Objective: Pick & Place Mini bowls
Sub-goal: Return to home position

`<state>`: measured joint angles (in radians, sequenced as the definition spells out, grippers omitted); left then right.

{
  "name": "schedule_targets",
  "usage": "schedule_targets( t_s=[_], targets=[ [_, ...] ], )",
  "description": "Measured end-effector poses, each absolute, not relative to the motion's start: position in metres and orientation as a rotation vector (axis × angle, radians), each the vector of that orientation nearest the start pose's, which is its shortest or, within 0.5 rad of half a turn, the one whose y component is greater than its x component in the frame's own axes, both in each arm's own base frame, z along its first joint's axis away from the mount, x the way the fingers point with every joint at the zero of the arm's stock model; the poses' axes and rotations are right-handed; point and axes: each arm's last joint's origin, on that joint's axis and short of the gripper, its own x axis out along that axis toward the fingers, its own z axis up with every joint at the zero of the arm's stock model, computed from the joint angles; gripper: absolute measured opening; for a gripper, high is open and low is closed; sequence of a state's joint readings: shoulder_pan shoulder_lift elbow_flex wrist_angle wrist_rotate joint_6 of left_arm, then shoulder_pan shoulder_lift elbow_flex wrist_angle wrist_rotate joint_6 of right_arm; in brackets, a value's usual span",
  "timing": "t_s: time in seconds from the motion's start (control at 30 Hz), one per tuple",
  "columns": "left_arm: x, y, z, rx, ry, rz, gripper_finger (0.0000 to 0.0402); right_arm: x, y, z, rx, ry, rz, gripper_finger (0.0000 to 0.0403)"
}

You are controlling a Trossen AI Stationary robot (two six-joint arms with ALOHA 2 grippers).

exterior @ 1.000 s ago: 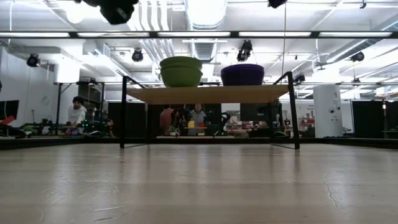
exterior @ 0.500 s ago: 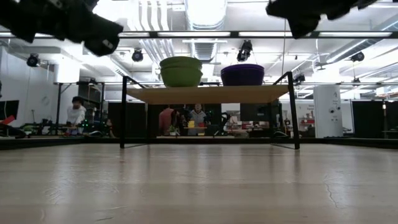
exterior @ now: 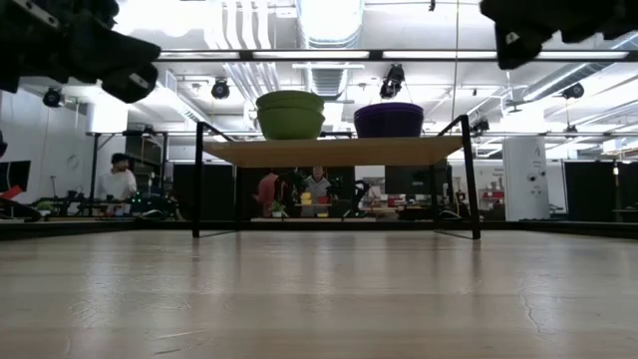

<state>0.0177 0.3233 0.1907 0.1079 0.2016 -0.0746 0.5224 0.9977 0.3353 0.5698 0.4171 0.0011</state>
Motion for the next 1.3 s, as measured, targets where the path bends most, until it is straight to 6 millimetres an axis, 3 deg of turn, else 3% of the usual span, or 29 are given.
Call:
schedule_targets(
  t_s=[0.33,0.53,0.7,1.3],
  targets=[
    [0.092,-0.004,0.214,-0.095,-0.023,-0.191,0.0,0.144,0.07,0.193,-0.015,0.021,0.108,0.0008],
    [0.086,-0.008,0.208,-0.125,-0.043,-0.32,0.0,0.126,0.059,0.19,0.0,-0.072,0.163,0.0008],
    [0.086,-0.008,0.2,-0.123,-0.031,-0.324,0.0,0.117,0.049,0.186,0.009,-0.136,0.206,0.0008],
    [0.09,-0.008,0.189,-0.047,-0.037,-0.321,0.0,0.091,0.031,0.177,0.039,-0.086,0.183,0.0008]
  ],
)
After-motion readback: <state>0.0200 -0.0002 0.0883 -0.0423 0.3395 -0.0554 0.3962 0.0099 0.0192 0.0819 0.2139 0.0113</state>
